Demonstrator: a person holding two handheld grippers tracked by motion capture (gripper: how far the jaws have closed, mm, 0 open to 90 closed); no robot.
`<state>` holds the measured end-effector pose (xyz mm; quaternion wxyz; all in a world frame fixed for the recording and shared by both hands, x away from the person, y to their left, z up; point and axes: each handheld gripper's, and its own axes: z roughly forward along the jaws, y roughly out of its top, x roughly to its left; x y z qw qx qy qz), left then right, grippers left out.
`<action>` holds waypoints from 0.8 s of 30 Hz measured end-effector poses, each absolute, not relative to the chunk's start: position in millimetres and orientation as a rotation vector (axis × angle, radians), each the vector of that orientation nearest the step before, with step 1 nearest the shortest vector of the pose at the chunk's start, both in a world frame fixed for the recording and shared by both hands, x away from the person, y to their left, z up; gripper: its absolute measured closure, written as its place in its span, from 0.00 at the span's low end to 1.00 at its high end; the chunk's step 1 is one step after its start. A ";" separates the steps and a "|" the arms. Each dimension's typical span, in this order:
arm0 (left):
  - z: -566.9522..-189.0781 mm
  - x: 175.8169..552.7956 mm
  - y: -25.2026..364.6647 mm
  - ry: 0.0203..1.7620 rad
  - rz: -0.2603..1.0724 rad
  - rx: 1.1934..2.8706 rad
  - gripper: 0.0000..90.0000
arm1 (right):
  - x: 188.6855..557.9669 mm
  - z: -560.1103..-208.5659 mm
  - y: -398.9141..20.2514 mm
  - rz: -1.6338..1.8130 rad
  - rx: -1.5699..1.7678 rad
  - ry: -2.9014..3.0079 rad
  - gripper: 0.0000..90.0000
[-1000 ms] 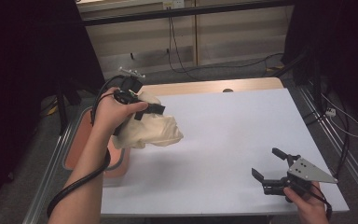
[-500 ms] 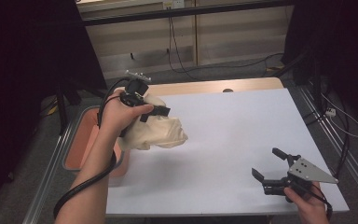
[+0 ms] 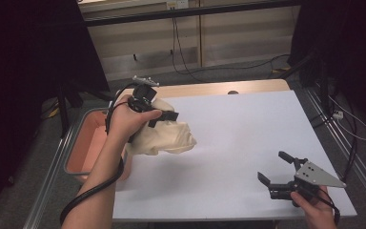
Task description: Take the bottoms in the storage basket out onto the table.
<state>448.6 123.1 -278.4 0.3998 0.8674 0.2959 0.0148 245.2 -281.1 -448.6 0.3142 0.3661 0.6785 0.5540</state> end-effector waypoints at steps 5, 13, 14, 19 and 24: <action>-282.2 448.1 119.7 0.745 0.031 2.197 0.65 | 245.1 -448.1 -281.6 1.457 0.964 1.783 0.02; -288.2 446.5 114.2 0.738 0.034 2.199 0.65 | 245.1 -448.1 -282.3 1.458 0.966 1.783 0.02; -289.3 446.6 113.8 0.736 0.033 2.200 0.65 | 244.8 -447.9 -282.2 1.459 0.964 1.784 0.02; -293.0 446.4 111.9 0.727 0.034 2.208 0.65 | 244.4 -447.7 -282.7 1.460 0.965 1.781 0.02; -295.8 446.3 111.4 0.729 0.038 2.204 0.64 | 244.6 -447.8 -282.7 1.460 0.964 1.781 0.02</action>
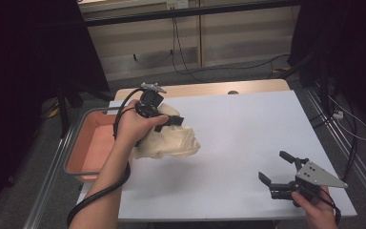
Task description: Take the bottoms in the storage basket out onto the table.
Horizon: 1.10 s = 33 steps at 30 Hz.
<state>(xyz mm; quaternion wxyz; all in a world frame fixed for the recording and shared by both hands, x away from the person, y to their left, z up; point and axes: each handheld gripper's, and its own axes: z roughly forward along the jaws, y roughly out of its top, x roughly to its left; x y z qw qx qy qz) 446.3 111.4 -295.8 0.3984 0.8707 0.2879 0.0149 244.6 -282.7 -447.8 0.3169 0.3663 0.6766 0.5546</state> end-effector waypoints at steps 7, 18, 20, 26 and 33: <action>-299.9 445.9 111.3 0.733 0.037 2.202 0.64 | 244.6 -447.9 -282.3 1.458 0.964 1.784 0.02; -304.7 444.7 107.7 0.728 0.042 2.195 0.64 | 244.8 -448.0 -282.1 1.460 0.964 1.785 0.02; -305.5 444.6 107.2 0.727 0.042 2.195 0.64 | 244.8 -448.1 -282.2 1.459 0.964 1.785 0.02; -309.6 444.3 104.6 0.724 0.043 2.196 0.64 | 245.0 -448.2 -282.2 1.460 0.962 1.788 0.02; -315.3 444.5 102.3 0.725 0.047 2.185 0.64 | 244.9 -448.1 -282.2 1.461 0.964 1.787 0.02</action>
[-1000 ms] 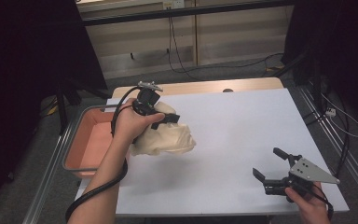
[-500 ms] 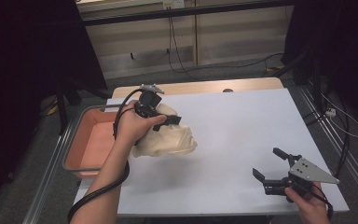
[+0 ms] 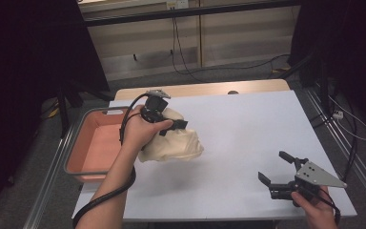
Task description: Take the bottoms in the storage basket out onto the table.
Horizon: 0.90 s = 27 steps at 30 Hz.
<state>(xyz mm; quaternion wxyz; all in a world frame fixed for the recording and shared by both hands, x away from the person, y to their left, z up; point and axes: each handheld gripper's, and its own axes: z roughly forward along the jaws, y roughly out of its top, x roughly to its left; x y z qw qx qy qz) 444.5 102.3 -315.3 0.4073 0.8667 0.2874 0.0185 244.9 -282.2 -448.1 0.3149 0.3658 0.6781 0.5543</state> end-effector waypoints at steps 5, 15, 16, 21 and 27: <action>-319.6 443.5 99.3 0.722 0.049 2.183 0.64 | 244.9 -448.1 -282.2 1.460 0.963 1.786 0.02; -332.4 441.9 92.9 0.716 0.034 2.175 0.64 | 245.0 -448.2 -282.1 1.462 0.961 1.789 0.02; -332.4 441.9 92.9 0.716 0.034 2.175 0.64 | 245.0 -448.2 -282.1 1.462 0.961 1.789 0.02; -334.6 441.4 89.5 0.711 0.036 2.172 0.64 | 244.8 -448.1 -282.0 1.463 0.961 1.789 0.02; -340.1 441.4 85.4 0.708 0.033 2.174 0.64 | 244.7 -448.2 -282.1 1.462 0.963 1.789 0.02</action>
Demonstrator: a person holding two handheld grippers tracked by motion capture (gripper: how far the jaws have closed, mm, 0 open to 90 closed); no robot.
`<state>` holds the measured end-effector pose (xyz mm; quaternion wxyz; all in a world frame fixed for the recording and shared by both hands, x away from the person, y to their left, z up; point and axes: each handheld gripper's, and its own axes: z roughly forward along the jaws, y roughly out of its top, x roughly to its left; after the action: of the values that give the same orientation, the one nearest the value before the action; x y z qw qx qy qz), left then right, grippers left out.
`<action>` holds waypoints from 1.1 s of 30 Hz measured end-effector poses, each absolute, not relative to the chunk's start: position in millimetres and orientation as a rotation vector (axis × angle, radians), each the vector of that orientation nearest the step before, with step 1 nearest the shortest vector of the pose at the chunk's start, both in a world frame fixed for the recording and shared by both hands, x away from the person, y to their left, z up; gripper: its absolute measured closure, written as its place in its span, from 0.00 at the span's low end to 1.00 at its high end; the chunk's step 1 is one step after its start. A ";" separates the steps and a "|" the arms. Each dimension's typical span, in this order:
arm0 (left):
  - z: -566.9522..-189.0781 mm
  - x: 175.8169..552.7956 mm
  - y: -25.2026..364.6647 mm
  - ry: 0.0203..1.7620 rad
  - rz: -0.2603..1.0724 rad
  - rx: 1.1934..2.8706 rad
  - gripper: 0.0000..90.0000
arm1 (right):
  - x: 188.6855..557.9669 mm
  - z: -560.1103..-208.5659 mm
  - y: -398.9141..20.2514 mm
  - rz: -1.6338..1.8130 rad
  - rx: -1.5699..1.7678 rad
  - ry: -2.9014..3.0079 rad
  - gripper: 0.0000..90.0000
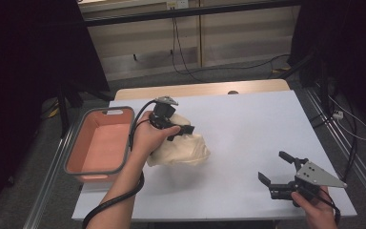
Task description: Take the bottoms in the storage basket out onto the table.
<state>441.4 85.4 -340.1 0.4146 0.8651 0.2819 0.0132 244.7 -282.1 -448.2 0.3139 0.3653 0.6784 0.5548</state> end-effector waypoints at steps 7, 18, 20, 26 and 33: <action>-344.6 441.0 80.8 0.703 0.030 2.177 0.64 | 244.8 -448.3 -282.0 1.464 0.960 1.790 0.02; -349.5 439.0 71.8 0.685 0.032 2.191 0.64 | 244.6 -448.3 -281.7 1.460 0.960 1.792 0.02; -350.6 439.0 70.7 0.685 0.035 2.194 0.64 | 244.8 -448.5 -282.0 1.459 0.961 1.792 0.02; -353.8 438.9 68.3 0.679 0.029 2.190 0.64 | 244.8 -448.4 -281.9 1.459 0.959 1.793 0.02; -355.7 438.6 67.5 0.685 0.031 2.185 0.64 | 244.8 -448.5 -282.1 1.460 0.962 1.792 0.02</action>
<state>438.6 67.5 -355.7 0.4128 0.8690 0.2726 0.0123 244.8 -282.1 -448.5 0.3133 0.3648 0.6797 0.5538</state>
